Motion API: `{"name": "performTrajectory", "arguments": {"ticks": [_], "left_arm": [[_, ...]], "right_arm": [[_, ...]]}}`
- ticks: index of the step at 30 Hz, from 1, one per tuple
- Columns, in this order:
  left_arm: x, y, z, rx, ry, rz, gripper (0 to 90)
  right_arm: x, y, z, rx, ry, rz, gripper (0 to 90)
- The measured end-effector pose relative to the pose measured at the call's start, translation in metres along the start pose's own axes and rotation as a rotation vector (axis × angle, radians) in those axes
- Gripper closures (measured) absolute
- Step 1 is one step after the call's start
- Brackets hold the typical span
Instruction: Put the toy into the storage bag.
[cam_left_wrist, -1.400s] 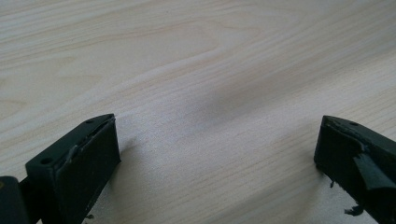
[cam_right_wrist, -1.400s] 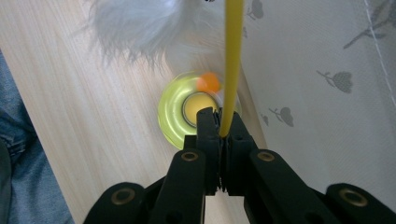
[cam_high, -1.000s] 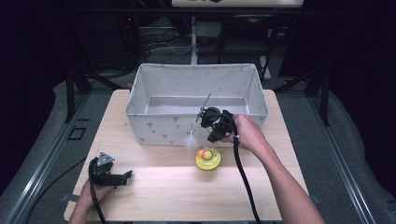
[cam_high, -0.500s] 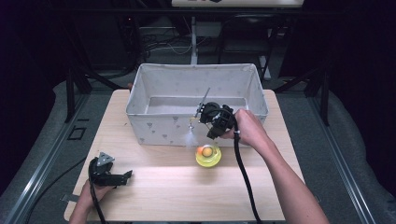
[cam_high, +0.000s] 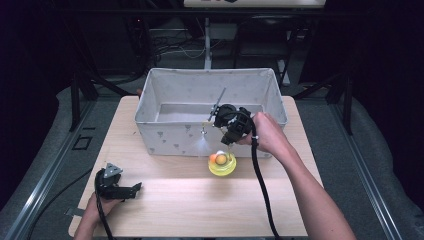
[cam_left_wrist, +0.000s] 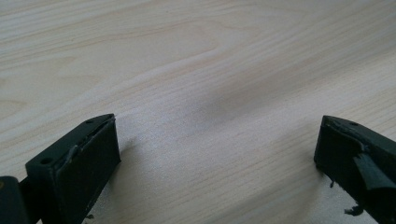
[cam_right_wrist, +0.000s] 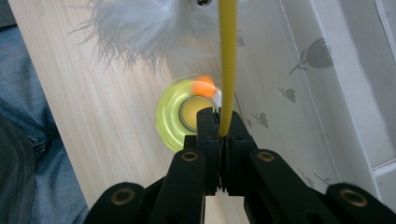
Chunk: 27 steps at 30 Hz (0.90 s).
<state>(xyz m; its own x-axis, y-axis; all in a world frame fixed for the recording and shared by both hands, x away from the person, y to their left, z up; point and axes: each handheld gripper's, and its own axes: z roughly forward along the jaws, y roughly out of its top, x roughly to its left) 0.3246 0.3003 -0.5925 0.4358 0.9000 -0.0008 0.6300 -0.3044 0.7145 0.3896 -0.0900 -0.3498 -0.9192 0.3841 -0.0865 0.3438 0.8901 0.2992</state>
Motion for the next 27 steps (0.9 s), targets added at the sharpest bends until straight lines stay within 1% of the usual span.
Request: {"name": "performTrajectory", "arguments": {"ticks": [7, 8, 9, 11, 15, 19, 21, 25, 26, 27], "left_arm": [[0.000, 0.000, 0.000, 0.000, 0.000, 0.000, 0.1], [0.000, 0.000, 0.000, 0.000, 0.000, 0.000, 0.1], [0.000, 0.000, 0.000, 0.000, 0.000, 0.000, 0.1], [0.000, 0.000, 0.000, 0.000, -0.001, -0.002, 0.0], [0.000, 0.000, 0.000, 0.000, -0.001, -0.003, 0.1], [0.000, 0.000, 0.000, 0.000, -0.001, -0.002, 0.1], [0.000, 0.000, 0.000, 0.000, -0.001, -0.001, 0.1], [0.000, 0.000, 0.000, 0.001, -0.001, -0.001, 0.1], [0.000, 0.000, 0.000, 0.001, -0.001, -0.001, 0.1], [0.000, 0.000, 0.000, 0.000, -0.001, -0.001, 0.1]], "right_arm": [[-0.001, 0.002, -0.009, -0.012, -0.003, -0.001, 87.9], [-0.001, 0.003, -0.011, -0.021, -0.003, 0.000, 87.9], [0.000, 0.003, -0.012, -0.015, -0.002, 0.000, 87.9], [0.000, 0.004, -0.016, -0.030, -0.002, -0.001, 87.9], [0.001, 0.007, -0.024, -0.028, -0.006, -0.008, 87.9], [0.002, 0.011, -0.032, -0.047, -0.014, -0.008, 87.9], [0.003, 0.012, -0.035, -0.046, -0.015, -0.017, 87.9], [0.004, 0.015, -0.041, -0.050, -0.023, -0.021, 87.9], [0.004, 0.016, -0.042, -0.044, -0.019, -0.021, 87.9], [0.004, 0.017, -0.044, -0.050, -0.022, -0.022, 87.9]]}}
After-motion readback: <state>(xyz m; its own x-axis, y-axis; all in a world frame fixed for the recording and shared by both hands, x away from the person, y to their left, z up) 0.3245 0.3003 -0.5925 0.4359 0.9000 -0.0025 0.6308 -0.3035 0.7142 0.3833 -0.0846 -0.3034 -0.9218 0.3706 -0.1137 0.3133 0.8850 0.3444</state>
